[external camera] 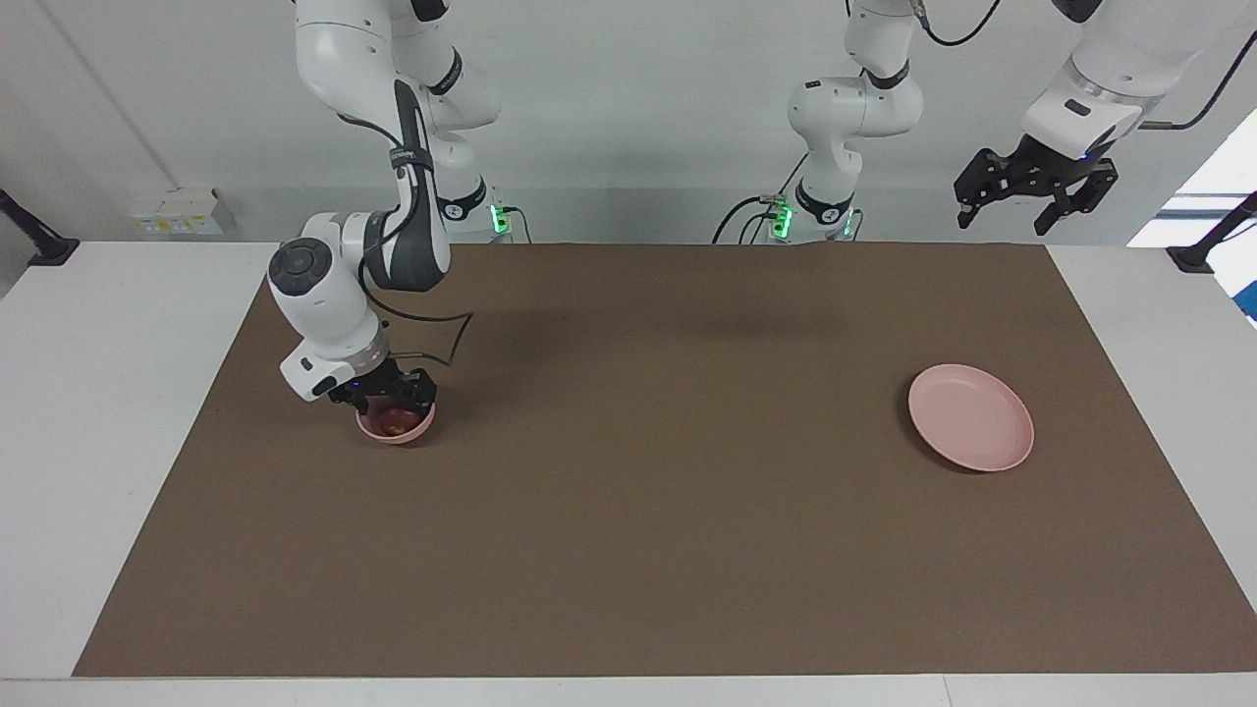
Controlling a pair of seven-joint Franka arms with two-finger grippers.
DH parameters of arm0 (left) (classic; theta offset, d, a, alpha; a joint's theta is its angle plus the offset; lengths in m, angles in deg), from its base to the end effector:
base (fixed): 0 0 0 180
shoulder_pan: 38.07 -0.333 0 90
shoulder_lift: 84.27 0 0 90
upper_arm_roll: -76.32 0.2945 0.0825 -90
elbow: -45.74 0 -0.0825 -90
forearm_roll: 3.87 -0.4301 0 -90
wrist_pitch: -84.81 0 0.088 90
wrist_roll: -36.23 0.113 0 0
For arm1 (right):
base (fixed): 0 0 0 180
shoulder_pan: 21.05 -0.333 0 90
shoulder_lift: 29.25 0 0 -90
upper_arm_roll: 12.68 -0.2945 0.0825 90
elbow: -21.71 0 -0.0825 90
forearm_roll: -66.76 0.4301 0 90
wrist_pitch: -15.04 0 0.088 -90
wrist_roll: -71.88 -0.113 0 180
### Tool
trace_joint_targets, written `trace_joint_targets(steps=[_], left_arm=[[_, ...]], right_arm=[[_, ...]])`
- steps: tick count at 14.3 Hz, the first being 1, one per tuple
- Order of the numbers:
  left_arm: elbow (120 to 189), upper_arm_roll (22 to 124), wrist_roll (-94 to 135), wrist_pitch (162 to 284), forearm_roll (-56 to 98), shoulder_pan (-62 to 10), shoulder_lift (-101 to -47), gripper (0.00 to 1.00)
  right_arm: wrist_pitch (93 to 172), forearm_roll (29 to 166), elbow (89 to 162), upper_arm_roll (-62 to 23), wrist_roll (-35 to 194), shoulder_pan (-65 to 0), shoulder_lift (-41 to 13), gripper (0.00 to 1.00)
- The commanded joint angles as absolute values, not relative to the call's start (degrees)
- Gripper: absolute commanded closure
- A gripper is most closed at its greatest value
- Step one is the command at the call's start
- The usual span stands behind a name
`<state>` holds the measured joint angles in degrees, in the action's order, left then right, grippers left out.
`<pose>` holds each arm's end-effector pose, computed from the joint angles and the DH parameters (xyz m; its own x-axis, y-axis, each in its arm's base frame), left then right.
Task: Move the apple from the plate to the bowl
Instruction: 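Lower the apple into the pink bowl and open the right gripper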
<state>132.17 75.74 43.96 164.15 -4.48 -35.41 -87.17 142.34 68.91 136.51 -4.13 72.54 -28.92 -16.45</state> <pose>0.5642 -0.0307 0.6426 0.9794 -0.1881 -0.0739 -0.1887 -0.9820 -0.0012 0.6243 -0.0051 0.2929 0.9998 -0.0195 -0.0025 -0.0195 -0.9998 0.0031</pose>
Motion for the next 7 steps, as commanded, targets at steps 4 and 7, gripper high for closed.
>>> trace_joint_targets(steps=[4,7], left_arm=[[133.45,75.61,43.43,164.26,-5.02,-36.23,-88.4,0.0],[133.45,75.61,43.34,164.26,-5.02,-36.23,-88.4,0.0]], right_arm=[[130.21,67.38,128.96,-4.6,70.3,-28.61,-23.87,0.0],[117.83,67.46,121.23,-4.51,70.56,-27.73,-26.95,0.0]])
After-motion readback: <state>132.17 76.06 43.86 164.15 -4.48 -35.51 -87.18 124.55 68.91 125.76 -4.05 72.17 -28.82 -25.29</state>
